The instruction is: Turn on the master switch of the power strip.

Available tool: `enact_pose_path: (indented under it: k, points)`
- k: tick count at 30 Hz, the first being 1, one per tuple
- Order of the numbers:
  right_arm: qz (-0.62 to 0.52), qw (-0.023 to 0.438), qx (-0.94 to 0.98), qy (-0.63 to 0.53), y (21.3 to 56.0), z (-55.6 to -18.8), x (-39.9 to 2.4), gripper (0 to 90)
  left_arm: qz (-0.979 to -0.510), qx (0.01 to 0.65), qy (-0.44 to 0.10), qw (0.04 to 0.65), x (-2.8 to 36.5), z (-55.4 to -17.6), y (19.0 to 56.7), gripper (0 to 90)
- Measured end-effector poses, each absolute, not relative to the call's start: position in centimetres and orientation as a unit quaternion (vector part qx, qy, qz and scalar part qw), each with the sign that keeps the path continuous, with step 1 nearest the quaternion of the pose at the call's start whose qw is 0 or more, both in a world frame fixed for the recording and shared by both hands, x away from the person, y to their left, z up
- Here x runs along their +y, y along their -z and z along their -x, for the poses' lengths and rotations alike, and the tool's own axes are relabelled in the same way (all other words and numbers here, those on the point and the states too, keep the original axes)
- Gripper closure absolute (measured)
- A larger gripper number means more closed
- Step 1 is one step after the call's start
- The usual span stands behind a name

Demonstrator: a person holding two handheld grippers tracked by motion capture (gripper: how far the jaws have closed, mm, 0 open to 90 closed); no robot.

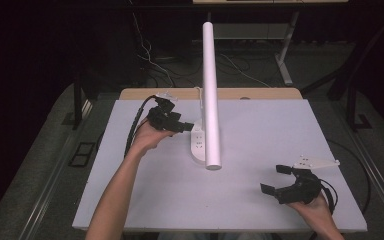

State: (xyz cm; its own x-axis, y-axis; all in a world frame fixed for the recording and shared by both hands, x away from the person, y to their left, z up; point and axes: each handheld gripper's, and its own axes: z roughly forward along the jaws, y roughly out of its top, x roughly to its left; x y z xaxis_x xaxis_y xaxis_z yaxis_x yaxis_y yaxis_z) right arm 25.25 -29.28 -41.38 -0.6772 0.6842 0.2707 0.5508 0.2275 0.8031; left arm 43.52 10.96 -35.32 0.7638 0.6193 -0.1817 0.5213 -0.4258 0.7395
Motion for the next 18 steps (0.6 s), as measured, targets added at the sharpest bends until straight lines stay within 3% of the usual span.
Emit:
enact_pose_path:
  k: [9,10,11,18]
  points:
    - [-0.399,0.068,0.779,-0.478,41.4,-25.2,-29.5,0.1,-0.841,0.351,-0.065,0.407,10.9,-44.4,36.3,58.4]
    - [-0.399,0.068,0.779,-0.478,41.4,-25.2,-29.5,0.1,-0.841,0.353,-0.066,0.405,10.9,-44.5,36.4,58.4]
    - [-0.398,0.069,0.779,-0.479,41.4,-25.3,-29.5,0.1,-0.838,0.357,-0.063,0.408,10.8,-44.6,36.5,65.6]
    - [-0.4,0.07,0.78,-0.475,41.4,-25.3,-29.5,0.1,-0.828,0.378,-0.054,0.412,10.5,-45.3,37.3,83.7]
